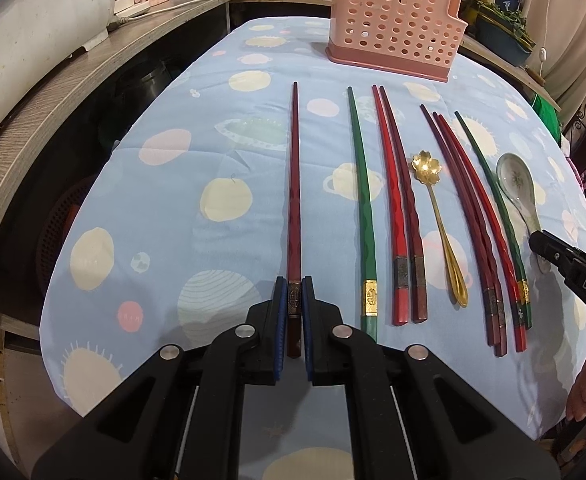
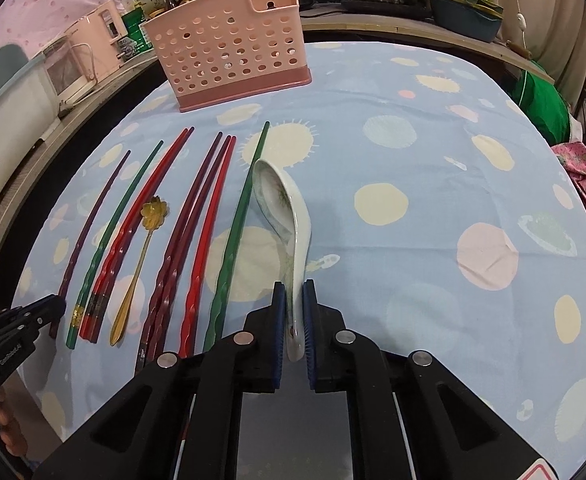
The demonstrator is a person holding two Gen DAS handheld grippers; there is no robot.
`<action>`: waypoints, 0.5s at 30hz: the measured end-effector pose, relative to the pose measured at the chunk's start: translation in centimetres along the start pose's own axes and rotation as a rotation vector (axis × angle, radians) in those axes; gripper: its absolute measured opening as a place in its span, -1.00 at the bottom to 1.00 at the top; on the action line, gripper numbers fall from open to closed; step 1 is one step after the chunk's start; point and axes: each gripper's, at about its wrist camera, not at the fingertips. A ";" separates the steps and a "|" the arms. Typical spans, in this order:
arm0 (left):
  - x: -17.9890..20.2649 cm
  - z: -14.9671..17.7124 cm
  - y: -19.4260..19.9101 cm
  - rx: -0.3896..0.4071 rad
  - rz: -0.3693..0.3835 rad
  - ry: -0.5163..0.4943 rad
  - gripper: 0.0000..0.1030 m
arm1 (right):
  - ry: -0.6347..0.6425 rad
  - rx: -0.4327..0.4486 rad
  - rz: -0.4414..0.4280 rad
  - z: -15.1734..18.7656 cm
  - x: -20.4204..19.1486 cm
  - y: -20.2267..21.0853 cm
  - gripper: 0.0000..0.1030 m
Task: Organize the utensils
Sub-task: 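Lift the chopstick and spoon and lower both into the pink holder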
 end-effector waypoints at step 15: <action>-1.9 -3.6 5.2 0.086 0.040 0.068 -0.87 | -0.015 0.081 -0.011 -2.8 0.2 4.4 -0.87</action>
Point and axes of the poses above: each gripper's, at about its wrist camera, not at the fingertips, and y roughly against the way its jaws point, x to its right, z to its underside, and after that the axes turned 4 degrees about -y, right-handed
